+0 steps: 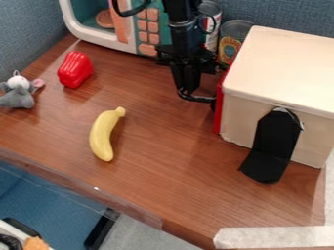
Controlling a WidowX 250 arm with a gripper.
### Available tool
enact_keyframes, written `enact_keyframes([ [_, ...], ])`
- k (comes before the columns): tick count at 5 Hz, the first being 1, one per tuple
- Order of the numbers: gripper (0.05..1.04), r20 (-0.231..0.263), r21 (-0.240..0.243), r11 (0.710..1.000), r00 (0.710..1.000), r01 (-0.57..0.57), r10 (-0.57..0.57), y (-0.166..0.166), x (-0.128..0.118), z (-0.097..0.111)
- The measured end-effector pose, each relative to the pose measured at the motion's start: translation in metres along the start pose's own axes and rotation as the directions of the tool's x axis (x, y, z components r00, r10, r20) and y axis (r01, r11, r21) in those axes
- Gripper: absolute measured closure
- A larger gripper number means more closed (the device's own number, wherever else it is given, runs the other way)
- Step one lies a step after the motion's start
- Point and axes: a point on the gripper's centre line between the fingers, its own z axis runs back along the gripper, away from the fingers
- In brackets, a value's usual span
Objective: Close the drawer
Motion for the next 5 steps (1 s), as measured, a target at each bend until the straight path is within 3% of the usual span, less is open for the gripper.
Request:
enact_keyframes([
  [1,0.912,-0.003,-0.007,1.000,1.000,-0.001,0.001,-0.001,0.000,0.000],
  [2,0.685,-0.016,0.023,0.999,1.000,-0.025,0.026,0.002,-0.002,0.000],
  [3,0.378,0.015,0.032,0.998,0.998,-0.056,0.055,0.009,-0.002,0.012],
  [4,0.115,0.133,0.057,0.996,0.989,-0.074,0.066,0.017,-0.002,0.055],
  [5,0.081,0.192,0.149,0.981,0.977,-0.120,0.090,0.025,-0.015,0.085],
])
